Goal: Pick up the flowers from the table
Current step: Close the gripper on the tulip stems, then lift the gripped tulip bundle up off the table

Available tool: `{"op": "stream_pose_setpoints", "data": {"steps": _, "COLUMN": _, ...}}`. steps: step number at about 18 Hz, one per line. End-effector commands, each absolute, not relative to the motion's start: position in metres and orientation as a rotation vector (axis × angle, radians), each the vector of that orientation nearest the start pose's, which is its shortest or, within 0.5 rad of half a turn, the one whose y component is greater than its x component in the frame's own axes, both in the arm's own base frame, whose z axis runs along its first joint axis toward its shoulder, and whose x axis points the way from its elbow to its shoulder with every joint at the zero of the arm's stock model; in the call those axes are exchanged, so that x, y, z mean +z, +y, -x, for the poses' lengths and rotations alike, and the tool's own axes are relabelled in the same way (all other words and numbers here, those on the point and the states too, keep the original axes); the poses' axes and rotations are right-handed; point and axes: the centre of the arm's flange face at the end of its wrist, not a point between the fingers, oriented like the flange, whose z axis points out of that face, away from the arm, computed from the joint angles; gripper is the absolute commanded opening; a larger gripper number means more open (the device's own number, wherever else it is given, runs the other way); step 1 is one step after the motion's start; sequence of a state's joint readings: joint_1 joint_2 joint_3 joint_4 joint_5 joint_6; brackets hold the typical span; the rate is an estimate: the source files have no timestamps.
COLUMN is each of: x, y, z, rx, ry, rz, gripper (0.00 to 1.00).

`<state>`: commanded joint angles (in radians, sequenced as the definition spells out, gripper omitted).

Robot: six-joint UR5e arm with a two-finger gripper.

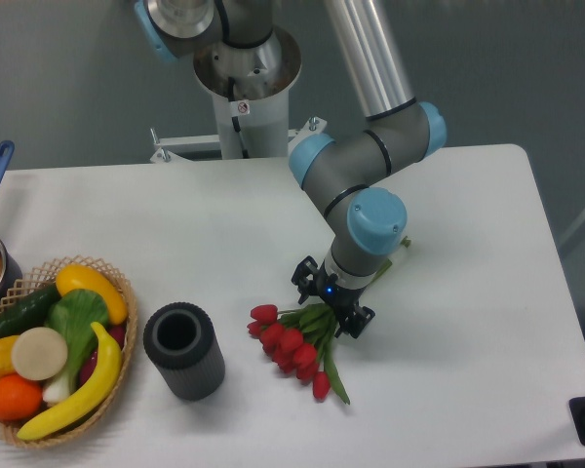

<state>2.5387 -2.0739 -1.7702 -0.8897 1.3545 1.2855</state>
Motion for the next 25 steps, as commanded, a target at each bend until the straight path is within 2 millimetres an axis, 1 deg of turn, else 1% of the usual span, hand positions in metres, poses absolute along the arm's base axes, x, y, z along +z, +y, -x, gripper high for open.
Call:
{"op": "stream_pose_setpoints", "data": {"steps": 1, "x": 0.184, "y": 0.469, "z": 0.408, "rx": -0.162, "ry": 0.463, "rz": 2.913, "gripper": 0.61}}
{"op": "stream_pose_setpoints", "data": {"steps": 5, "x": 0.184, "y": 0.469, "z": 0.408, "rx": -0.163, "ry": 0.459, "rz": 2.914, "gripper": 0.41}}
{"op": "stream_pose_setpoints", "data": {"steps": 7, "x": 0.185, "y": 0.470, "z": 0.410, "rx": -0.161, "ry": 0.457, "rz": 2.914, "gripper": 0.36}}
{"op": "stream_pose_setpoints", "data": {"steps": 13, "x": 0.190, "y": 0.471, "z": 0.411, "rx": -0.148, "ry": 0.460, "rz": 2.910, "gripper": 0.34}}
{"op": "stream_pose_setpoints", "data": {"steps": 14, "x": 0.191, "y": 0.471, "z": 0.411, "rx": -0.146, "ry": 0.460, "rz": 2.909, "gripper": 0.33}}
{"op": "stream_pose_setpoints", "data": {"steps": 16, "x": 0.191, "y": 0.471, "z": 0.411, "rx": -0.145, "ry": 0.460, "rz": 2.911, "gripper": 0.27}}
{"op": "stream_pose_setpoints", "data": {"steps": 20, "x": 0.199, "y": 0.471, "z": 0.414, "rx": -0.122, "ry": 0.462, "rz": 2.903, "gripper": 0.27}}
{"op": "stream_pose_setpoints", "data": {"steps": 22, "x": 0.216, "y": 0.470, "z": 0.414, "rx": -0.087, "ry": 0.464, "rz": 2.889, "gripper": 0.27}}
{"op": "stream_pose_setpoints", "data": {"steps": 24, "x": 0.244, "y": 0.467, "z": 0.417, "rx": -0.033, "ry": 0.454, "rz": 2.862, "gripper": 0.27}}
{"op": "stream_pose_setpoints", "data": {"steps": 25, "x": 0.252, "y": 0.470, "z": 0.418, "rx": -0.033, "ry": 0.445, "rz": 2.828, "gripper": 0.27}}
